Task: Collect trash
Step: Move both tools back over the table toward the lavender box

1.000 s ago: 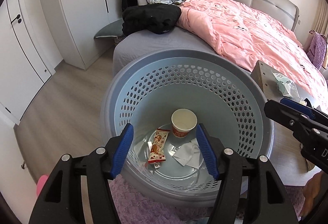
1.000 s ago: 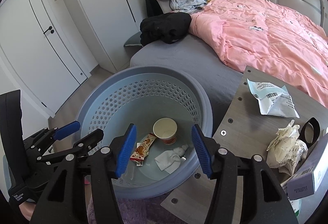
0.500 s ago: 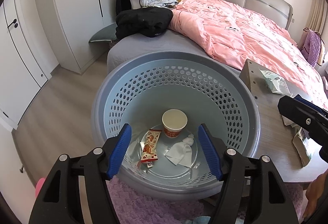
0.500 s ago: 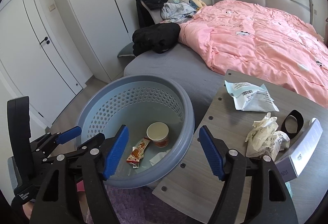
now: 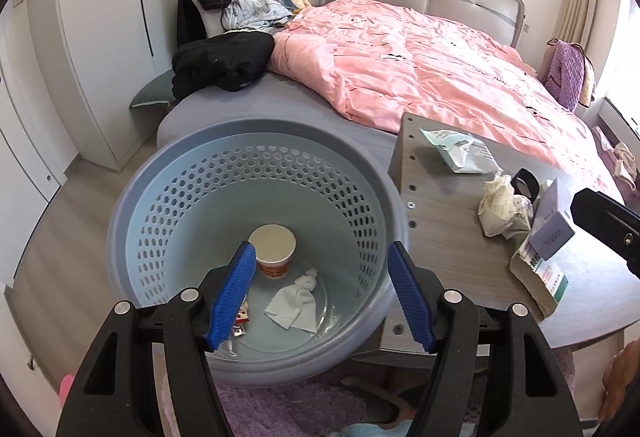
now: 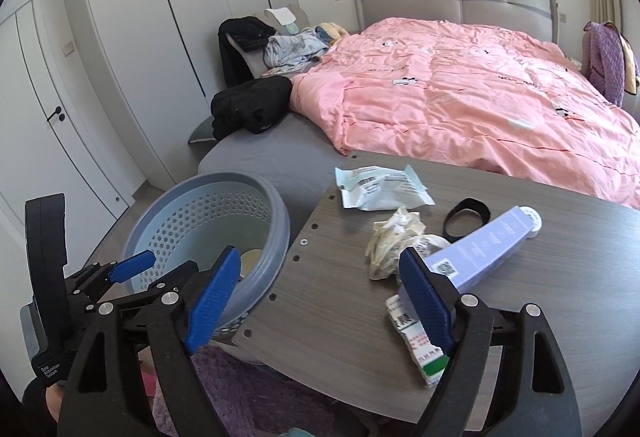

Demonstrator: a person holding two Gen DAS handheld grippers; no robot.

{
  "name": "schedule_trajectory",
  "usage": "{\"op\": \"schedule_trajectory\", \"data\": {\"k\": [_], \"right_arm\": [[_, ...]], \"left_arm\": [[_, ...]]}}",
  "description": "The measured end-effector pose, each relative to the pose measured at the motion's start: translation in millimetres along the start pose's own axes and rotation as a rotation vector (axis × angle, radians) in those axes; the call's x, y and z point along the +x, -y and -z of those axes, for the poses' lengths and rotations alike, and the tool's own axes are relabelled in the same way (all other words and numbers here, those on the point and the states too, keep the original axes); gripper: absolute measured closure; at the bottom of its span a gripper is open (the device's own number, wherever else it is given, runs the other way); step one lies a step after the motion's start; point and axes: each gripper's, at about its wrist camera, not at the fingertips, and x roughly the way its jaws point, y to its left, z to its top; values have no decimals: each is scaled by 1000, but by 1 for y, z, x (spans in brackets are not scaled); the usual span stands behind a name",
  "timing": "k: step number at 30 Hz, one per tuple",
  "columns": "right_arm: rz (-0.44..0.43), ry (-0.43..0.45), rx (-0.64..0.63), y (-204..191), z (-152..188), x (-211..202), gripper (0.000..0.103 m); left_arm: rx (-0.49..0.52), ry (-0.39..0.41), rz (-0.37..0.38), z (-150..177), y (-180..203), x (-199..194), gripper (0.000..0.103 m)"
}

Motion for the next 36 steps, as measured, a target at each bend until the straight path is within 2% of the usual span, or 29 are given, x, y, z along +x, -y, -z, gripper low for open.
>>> {"op": "schedule_trajectory", "data": {"k": [10,16,20,28,36], "right_arm": [[117,53,121,80,24,-47,21],[160,58,197,122,44,-63,21],[149,65,271,147,54,-70,21],[131,78,325,172,68,-76,19],[133,72,391,200,81,-76,18]], "left_arm": [[117,18,112,-3,73,-9,36],[177,20,133,-4,112,-13,35],[211,28,141,-10,129,-17,33],[266,23,141,-27,152,-16,32],[384,-36,169,-40,184,-1,30]]}}
